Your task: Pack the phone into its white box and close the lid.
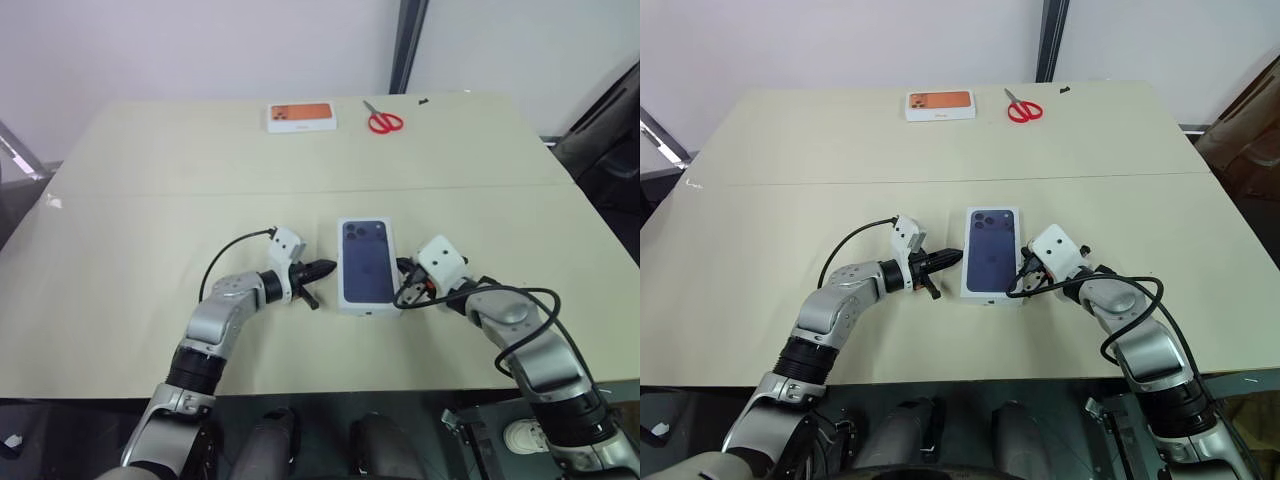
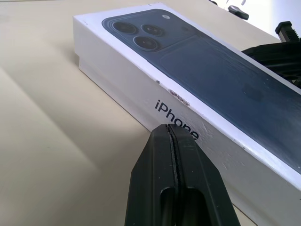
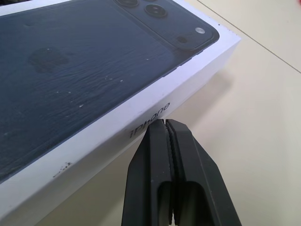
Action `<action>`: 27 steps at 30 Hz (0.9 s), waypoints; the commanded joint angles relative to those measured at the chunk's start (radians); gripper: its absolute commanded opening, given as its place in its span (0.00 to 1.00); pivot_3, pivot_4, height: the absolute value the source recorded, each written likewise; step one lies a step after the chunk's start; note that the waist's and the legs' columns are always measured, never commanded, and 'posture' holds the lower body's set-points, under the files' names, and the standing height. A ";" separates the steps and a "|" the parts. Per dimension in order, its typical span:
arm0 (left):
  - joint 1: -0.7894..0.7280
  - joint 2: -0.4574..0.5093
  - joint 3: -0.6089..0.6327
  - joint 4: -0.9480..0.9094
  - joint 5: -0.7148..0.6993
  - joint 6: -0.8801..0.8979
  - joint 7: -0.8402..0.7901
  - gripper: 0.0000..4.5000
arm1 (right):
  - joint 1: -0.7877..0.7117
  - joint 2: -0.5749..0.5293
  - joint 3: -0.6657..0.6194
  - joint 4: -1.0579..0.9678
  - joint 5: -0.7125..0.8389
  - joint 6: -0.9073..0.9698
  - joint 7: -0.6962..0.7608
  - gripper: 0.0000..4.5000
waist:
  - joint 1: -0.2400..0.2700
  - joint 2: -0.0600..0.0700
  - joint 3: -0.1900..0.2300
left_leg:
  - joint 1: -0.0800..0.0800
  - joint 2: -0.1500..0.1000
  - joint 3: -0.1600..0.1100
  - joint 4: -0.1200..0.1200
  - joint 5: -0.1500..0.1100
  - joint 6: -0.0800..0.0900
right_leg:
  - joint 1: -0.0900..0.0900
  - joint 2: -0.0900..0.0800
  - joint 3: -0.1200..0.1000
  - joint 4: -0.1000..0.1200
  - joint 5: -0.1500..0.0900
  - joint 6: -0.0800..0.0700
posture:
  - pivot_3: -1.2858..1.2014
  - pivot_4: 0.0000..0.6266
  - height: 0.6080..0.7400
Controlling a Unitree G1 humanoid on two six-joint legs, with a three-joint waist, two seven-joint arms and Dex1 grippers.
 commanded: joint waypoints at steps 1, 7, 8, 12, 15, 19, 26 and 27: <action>-0.023 -0.006 -0.017 -0.013 0.009 -0.036 -0.018 0.00 | 0.005 0.009 -0.009 -0.041 -0.005 0.000 0.007 0.01 | 0.000 0.000 0.000 | 0.000 0.000 0.000 0.000 0.000 0.000 | 0.000 0.000 0.000 0.000 0.000 0.000 | 0.52 0.24 0.95; -0.013 -0.003 0.000 -0.019 -0.001 -0.033 -0.020 0.00 | 0.013 0.002 0.010 -0.029 -0.030 0.007 0.013 0.01 | 0.000 0.000 0.000 | 0.000 0.000 0.000 0.000 0.000 0.000 | 0.000 0.000 0.000 0.000 0.000 0.000 | 0.52 0.24 0.95; -0.012 -0.002 0.002 -0.020 -0.001 -0.031 -0.020 0.00 | 0.011 0.001 0.011 -0.026 -0.037 0.010 0.013 0.01 | 0.000 0.000 0.000 | 0.000 0.000 0.000 0.000 0.000 0.000 | 0.000 0.000 0.000 0.000 0.000 0.000 | 0.52 0.24 0.95; -0.002 0.007 0.007 -0.027 0.002 -0.034 -0.018 0.00 | 0.001 -0.001 0.009 -0.013 -0.056 -0.001 0.016 0.01 | 0.000 0.000 0.000 | 0.000 0.000 0.000 0.000 0.000 -0.001 | 0.000 0.000 0.000 0.000 0.000 0.000 | 0.52 0.24 0.95; 0.000 0.018 0.023 -0.026 -0.002 -0.034 -0.011 0.00 | -0.018 -0.012 -0.002 0.005 -0.072 -0.005 0.016 0.01 | -0.002 0.000 0.000 | 0.000 0.000 0.000 0.000 0.001 -0.001 | 0.000 0.000 0.000 0.000 0.000 0.000 | 0.52 0.24 0.95; -0.002 0.027 0.060 -0.034 -0.027 -0.018 -0.002 0.00 | -0.053 -0.038 -0.040 0.070 -0.111 -0.028 -0.008 0.01 | -0.001 0.000 0.000 | 0.000 0.000 0.000 0.000 0.001 -0.001 | 0.000 0.000 0.000 0.000 0.000 0.000 | 0.52 0.24 0.95; -0.092 -0.006 0.109 -0.023 -0.066 -0.009 0.025 0.00 | -0.150 0.004 -0.101 0.088 -0.058 -0.058 0.001 0.01 | -0.001 0.000 0.000 | 0.000 0.000 0.000 0.000 0.001 -0.001 | 0.000 0.000 0.000 0.000 0.000 0.000 | 0.52 0.24 0.95; -0.116 -0.022 0.114 -0.018 -0.076 -0.004 0.028 0.00 | -0.162 0.015 -0.099 0.082 -0.050 -0.060 0.008 0.01 | -0.001 0.000 0.000 | 0.000 0.000 0.000 0.000 0.001 -0.002 | 0.000 0.000 0.000 0.000 0.000 0.000 | 0.52 0.24 0.95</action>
